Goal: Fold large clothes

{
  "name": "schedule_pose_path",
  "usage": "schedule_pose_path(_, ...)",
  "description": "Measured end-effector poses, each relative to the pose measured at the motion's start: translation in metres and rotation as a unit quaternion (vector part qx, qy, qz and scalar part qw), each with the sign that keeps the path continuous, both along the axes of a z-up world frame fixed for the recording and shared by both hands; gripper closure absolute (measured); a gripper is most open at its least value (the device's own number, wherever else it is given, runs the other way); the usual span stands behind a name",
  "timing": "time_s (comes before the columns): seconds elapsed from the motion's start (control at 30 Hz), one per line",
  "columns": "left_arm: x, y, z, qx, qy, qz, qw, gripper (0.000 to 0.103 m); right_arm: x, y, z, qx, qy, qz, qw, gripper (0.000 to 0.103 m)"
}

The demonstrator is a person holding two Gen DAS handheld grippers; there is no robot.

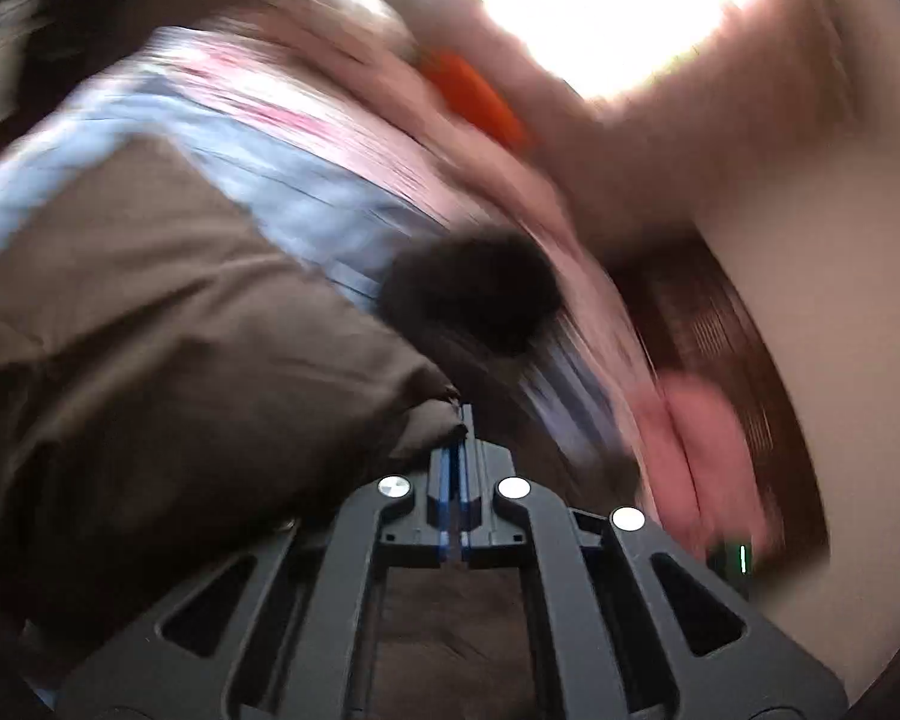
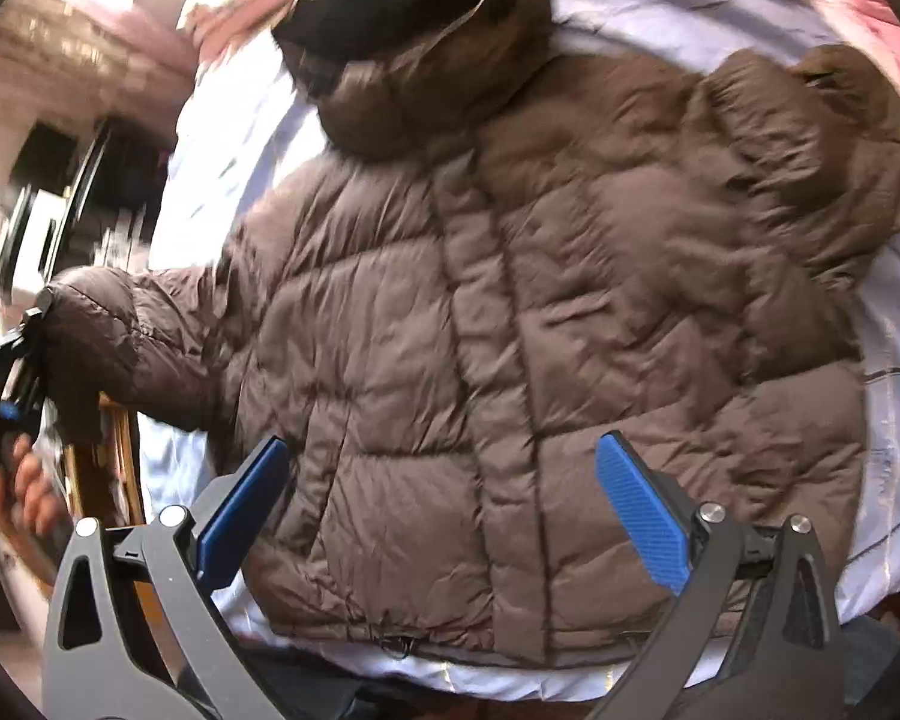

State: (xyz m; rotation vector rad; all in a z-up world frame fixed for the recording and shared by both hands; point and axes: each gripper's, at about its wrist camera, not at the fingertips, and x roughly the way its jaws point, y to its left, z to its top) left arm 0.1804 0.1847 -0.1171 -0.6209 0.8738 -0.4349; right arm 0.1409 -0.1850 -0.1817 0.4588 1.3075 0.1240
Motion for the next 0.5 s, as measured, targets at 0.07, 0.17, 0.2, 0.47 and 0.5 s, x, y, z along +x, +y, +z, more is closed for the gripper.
schedule_pose_path(0.07,0.008,-0.082,-0.016,0.017,0.045,-0.083,0.9954,0.099,0.002,-0.022,0.011,-0.011,-0.016,-0.028,0.999,0.001)
schedule_pose_path(0.17,0.007,-0.146,-0.049,0.052,0.109,-0.134,0.9836,0.079,0.008,-0.052,0.018,-0.069,-0.038,-0.062,0.995,0.001)
schedule_pose_path(0.2,0.004,-0.155,-0.062,0.056,0.131,-0.133,0.9808,0.067,0.009,-0.059,0.017,-0.081,-0.041,-0.068,0.994,0.001)
schedule_pose_path(0.47,-0.020,-0.120,-0.048,0.186,0.060,-0.045,0.9797,0.020,0.017,-0.080,-0.037,-0.132,-0.024,-0.063,0.989,0.001)
schedule_pose_path(0.5,-0.014,-0.101,-0.043,0.181,0.067,-0.013,0.9811,0.019,0.016,-0.072,-0.039,-0.134,-0.027,-0.055,0.989,0.001)
